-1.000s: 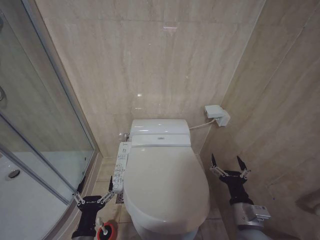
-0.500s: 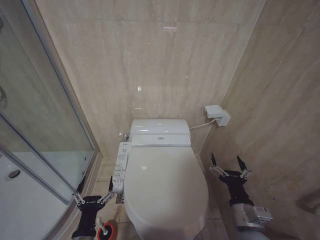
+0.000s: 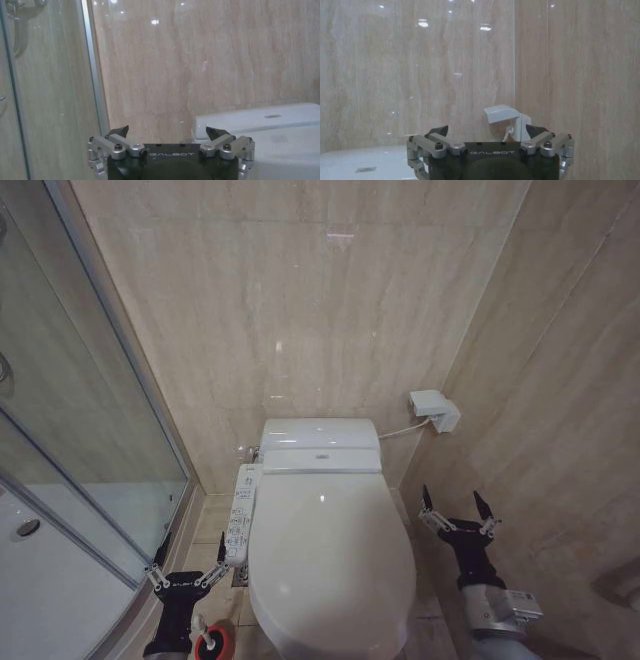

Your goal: Open the toilet lid, clean the toilet bowl with a toilet brush, close the toilet lid, and flush.

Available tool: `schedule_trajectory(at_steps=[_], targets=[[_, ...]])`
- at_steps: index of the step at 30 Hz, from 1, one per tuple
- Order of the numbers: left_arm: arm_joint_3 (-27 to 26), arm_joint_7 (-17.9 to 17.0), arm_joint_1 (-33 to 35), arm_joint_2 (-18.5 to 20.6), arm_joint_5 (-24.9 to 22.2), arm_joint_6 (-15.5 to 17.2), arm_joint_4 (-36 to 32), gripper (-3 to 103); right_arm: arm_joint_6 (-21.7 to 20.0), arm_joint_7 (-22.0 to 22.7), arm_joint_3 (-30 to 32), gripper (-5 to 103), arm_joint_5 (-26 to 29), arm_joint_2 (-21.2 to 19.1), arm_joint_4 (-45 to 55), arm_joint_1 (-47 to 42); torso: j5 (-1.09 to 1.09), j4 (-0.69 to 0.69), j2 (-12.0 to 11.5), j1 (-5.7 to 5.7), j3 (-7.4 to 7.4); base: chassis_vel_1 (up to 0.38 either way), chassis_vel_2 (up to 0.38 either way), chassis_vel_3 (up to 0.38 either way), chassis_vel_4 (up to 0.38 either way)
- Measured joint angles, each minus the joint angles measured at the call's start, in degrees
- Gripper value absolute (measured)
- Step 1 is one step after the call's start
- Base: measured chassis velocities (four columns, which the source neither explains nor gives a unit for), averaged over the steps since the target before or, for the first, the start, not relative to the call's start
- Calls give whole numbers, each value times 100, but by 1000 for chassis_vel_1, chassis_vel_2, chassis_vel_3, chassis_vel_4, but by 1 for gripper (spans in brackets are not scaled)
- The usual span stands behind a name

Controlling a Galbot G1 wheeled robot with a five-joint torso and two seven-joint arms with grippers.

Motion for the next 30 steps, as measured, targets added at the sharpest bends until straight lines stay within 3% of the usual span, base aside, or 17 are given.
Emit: schedule_trajectory(at_steps=[30], targets=[[0,0,0,0,0,0,0,100,-30,61,-10,100,-25,12,-17,12,0,0,0,0,0,0,0,0,0]])
